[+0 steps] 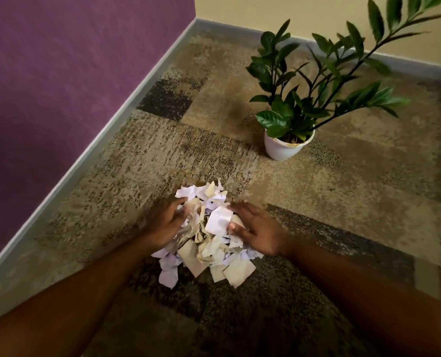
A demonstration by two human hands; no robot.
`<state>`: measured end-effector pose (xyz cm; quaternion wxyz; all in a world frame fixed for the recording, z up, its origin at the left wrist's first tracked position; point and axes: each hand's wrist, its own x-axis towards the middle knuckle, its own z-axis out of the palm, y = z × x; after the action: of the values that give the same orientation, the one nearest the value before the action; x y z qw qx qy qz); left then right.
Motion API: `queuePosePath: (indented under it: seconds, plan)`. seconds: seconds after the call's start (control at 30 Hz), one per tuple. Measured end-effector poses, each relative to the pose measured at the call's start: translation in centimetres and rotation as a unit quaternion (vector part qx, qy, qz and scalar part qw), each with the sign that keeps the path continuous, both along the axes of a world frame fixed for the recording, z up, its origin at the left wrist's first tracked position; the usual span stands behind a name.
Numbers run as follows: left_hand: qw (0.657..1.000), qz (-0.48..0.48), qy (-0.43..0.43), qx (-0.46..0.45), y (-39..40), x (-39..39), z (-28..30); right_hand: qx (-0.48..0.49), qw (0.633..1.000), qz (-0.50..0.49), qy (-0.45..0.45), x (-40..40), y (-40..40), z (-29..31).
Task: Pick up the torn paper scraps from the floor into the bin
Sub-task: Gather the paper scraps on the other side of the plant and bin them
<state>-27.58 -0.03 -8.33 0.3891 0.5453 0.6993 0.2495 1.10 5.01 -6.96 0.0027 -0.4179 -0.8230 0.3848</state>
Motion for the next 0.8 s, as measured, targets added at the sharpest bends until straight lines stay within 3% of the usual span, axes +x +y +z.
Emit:
queuePosePath:
  seconds: [0.1, 0.27, 0.4, 0.57, 0.67, 0.8]
  plan:
    - [0.998, -0.035, 0.035, 0.026, -2.0, -0.6, 1.5, 0.006, 0.997, -0.056, 0.056, 0.7, 0.2, 2.1]
    - [0.974, -0.159, 0.157, -0.046, -2.7, -0.4, 4.2, 0.006, 0.99, 0.088, -0.112, 1.7, 0.0, 3.8]
    - [0.941, -0.238, 0.227, -0.073, -2.6, 3.7, 5.2, 0.063, 0.985, 0.056, -0.151, 0.6, -2.4, 2.6]
    - [0.924, -0.209, 0.319, -0.023, -3.1, 7.8, 4.1, 0.139, 0.981, 0.024, -0.132, 0.1, -3.9, 1.3]
    - [0.936, -0.185, 0.298, 0.033, -2.4, 8.8, 3.4, 0.13, 0.99, 0.005, -0.056, 0.3, -3.8, 0.5]
    - [0.969, -0.159, 0.181, 0.058, -0.6, 9.5, 4.3, 0.088, 0.994, -0.032, 0.058, 1.5, -3.1, -0.4]
